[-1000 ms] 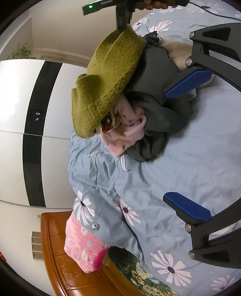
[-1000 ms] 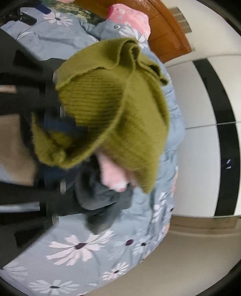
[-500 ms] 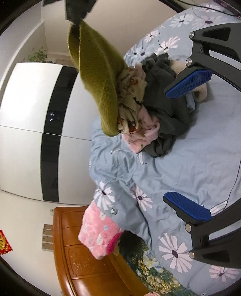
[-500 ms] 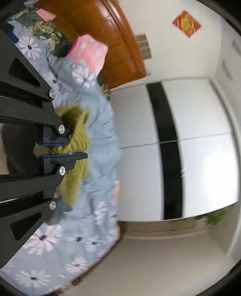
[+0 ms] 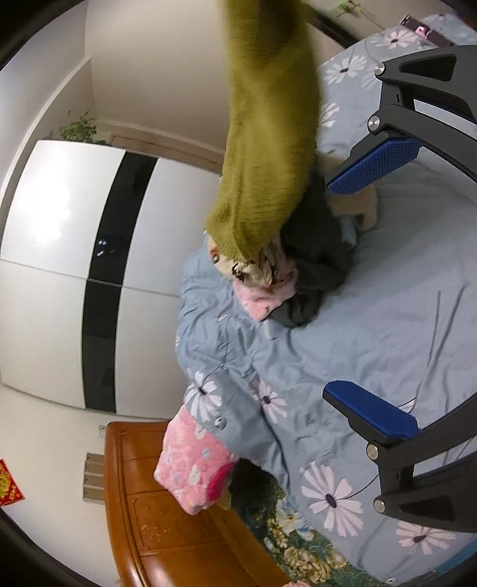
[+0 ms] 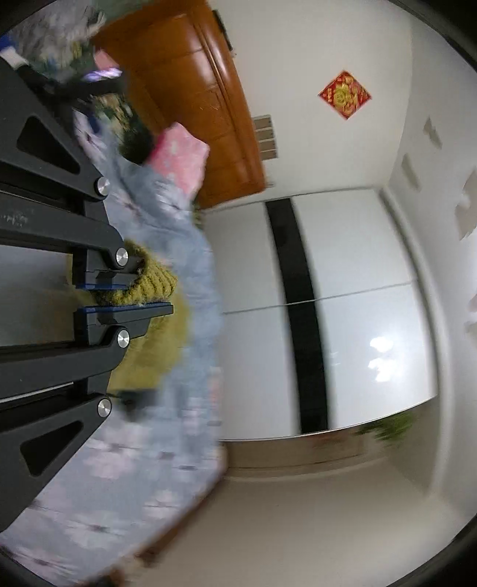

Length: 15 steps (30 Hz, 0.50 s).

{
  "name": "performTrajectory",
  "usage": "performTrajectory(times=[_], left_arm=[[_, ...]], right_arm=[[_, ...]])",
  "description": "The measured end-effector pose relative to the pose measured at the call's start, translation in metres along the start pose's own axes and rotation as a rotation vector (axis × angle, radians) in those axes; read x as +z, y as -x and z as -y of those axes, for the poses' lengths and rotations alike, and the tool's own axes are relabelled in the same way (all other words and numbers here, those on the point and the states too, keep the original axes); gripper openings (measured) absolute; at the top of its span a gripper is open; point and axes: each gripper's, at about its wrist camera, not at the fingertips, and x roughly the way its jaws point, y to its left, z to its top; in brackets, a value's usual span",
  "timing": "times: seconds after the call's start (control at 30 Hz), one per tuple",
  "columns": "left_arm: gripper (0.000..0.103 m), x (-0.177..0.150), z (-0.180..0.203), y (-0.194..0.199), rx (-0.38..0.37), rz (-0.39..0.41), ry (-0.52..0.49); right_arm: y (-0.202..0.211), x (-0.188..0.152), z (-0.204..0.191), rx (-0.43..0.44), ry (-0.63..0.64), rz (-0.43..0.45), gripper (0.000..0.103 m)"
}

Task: Fold clothes
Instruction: 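Grasp the olive-green sweater with the right gripper and lift it off the pile, then drag the green sweater with the right gripper onto open duvet beside the pile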

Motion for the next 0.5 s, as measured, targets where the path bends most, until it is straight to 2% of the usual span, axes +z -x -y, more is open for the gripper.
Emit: performTrajectory(times=[0.17, 0.27, 0.43, 0.5], left_arm=[[0.103, -0.012, 0.023, -0.003, -0.024, -0.038, -0.065], [0.103, -0.018, 0.033, -0.014, -0.048, -0.078, -0.076], [0.103, -0.030, 0.037, -0.054, -0.082, -0.184, -0.044], [0.103, -0.037, 0.033, -0.077, -0.086, -0.248, 0.008]], right_arm=[[-0.005, -0.099, 0.031, -0.085, -0.076, -0.265, 0.006], [-0.015, -0.154, 0.056, -0.171, -0.130, -0.407, 0.006], [-0.018, -0.210, 0.102, -0.291, -0.201, -0.572, 0.006], [-0.022, -0.229, 0.115, -0.291, -0.242, -0.631, 0.006]])
